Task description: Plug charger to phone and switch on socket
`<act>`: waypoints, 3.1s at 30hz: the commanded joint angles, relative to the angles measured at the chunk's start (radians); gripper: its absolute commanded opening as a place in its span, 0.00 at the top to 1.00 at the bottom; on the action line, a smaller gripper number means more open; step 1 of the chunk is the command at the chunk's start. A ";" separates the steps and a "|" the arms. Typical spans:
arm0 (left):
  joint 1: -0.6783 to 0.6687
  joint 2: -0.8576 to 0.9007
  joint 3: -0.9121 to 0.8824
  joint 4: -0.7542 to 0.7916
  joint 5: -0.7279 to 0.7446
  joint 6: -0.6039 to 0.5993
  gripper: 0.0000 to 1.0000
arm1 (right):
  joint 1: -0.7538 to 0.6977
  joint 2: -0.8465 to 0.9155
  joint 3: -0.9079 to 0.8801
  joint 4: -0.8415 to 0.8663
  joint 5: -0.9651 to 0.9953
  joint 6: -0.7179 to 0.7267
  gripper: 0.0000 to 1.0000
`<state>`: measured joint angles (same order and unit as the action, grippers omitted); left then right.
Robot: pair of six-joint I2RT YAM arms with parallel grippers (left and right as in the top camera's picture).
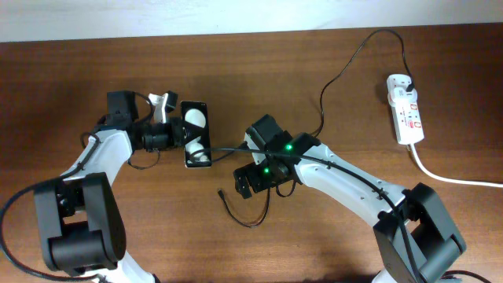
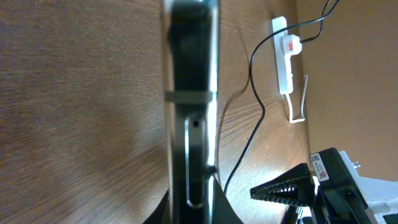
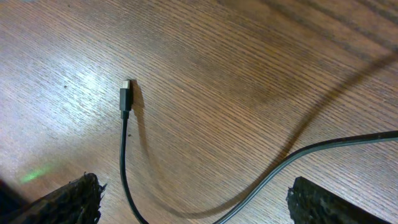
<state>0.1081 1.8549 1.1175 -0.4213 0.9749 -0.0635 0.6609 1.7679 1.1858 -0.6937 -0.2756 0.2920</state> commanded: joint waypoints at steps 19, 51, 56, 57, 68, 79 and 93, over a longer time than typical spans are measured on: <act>0.006 -0.023 -0.026 0.043 0.005 -0.052 1.00 | 0.007 -0.009 -0.004 0.017 -0.005 0.004 0.01; 0.006 -0.023 -0.026 0.043 -0.003 -0.052 1.00 | 0.309 0.154 -0.005 0.186 0.269 0.173 0.59; 0.006 -0.023 -0.026 0.043 -0.003 -0.052 1.00 | 0.309 0.196 -0.005 0.221 0.262 0.174 0.62; 0.006 -0.023 -0.026 0.043 -0.003 -0.052 1.00 | 0.309 0.198 -0.005 0.225 0.262 0.174 0.64; 0.006 -0.023 -0.026 0.042 -0.002 -0.052 1.00 | 0.308 0.201 -0.005 0.196 0.219 0.215 0.85; 0.006 -0.023 -0.026 0.042 -0.002 -0.052 1.00 | 0.307 0.195 -0.005 0.205 0.151 0.222 0.96; 0.172 -0.023 -0.155 0.315 0.372 -0.309 1.00 | 0.253 -0.160 -0.206 0.551 -0.085 0.249 0.96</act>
<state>0.2665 1.8549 0.9829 -0.1780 1.2675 -0.1970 0.9131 1.6112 1.0840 -0.2829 -0.2298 0.5278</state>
